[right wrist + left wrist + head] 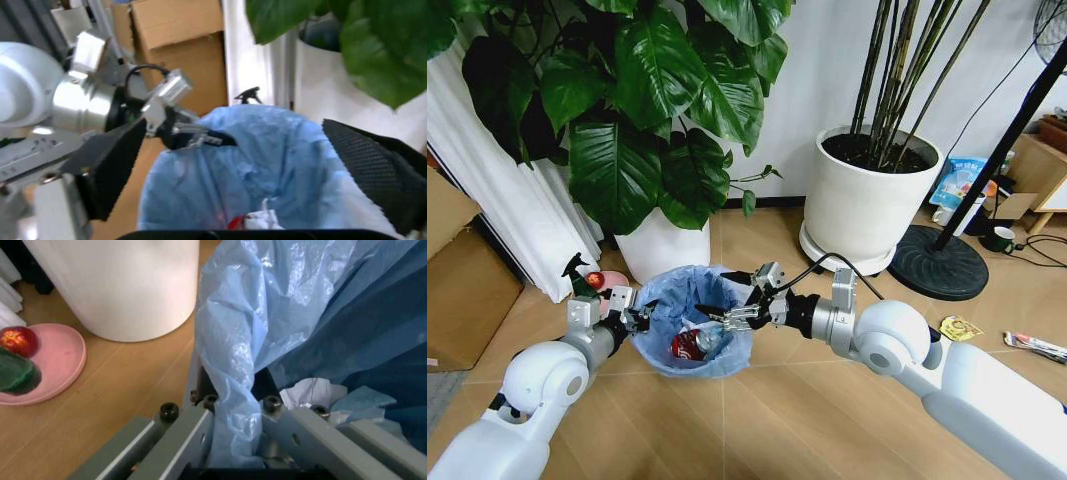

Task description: Pick up the trash bin and place the garbage on the floor into it.

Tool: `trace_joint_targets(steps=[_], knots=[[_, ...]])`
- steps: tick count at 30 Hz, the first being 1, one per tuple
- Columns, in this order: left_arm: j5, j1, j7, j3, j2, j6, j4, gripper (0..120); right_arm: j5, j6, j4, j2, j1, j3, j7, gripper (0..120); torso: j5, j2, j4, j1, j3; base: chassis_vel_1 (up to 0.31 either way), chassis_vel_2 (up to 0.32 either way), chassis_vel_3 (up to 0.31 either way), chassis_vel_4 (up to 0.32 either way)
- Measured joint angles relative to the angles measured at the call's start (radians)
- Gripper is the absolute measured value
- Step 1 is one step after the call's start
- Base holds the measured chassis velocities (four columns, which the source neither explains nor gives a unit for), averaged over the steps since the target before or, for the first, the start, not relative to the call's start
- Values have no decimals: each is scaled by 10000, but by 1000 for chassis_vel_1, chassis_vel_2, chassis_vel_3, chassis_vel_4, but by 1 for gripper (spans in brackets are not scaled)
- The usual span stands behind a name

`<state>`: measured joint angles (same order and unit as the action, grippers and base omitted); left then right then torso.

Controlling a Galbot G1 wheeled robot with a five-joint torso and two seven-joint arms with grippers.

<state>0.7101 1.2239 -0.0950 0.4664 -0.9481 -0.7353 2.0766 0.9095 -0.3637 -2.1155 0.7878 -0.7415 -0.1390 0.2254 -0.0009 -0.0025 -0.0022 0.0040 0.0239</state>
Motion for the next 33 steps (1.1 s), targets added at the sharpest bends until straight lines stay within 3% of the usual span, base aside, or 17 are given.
trace_joint_targets(steps=[7, 17, 19, 29, 31, 33], knots=[[-50, 66, -4, 99, -101, -1, 3, 0, -245, 164, 129, 83, -992, 1178, -1164, 100, 1, 0, -1, 0, 0, 0, 0, 0, 0], [-157, 412, -49, 386, -261, 0, 297, 0, -669, 149, 171, 586, -1904, 1958, -3221, 100, -1, 0, 3, 0, 0, 0, 0, 0, 0], [-162, 504, -58, 411, -281, 0, 381, 0, -1140, 33, 135, 899, -2666, 2820, -3632, 100, -2, 1, 2, 0, -1, 0, 0, 0, 0], [-181, 605, -60, 419, -288, 0, 457, 0, -2105, -35, -214, 1183, -4386, 4264, -3681, 100, -5, 1, -10, -1, -2, 0, 0, 0, 0], [-202, 645, -61, 406, -315, -1, 492, 0, -2648, -12, -413, 1434, -5185, 5099, -3576, 100, 5, 2, 3, -2, -3, 0, 0, 0, 0], [-232, 662, -64, 382, -352, 0, 496, 0, -2959, 4, -483, 1617, -5761, 5509, -3489, 100, -6, 1, -2, -2, -3, 0, 0, 0, 0]])
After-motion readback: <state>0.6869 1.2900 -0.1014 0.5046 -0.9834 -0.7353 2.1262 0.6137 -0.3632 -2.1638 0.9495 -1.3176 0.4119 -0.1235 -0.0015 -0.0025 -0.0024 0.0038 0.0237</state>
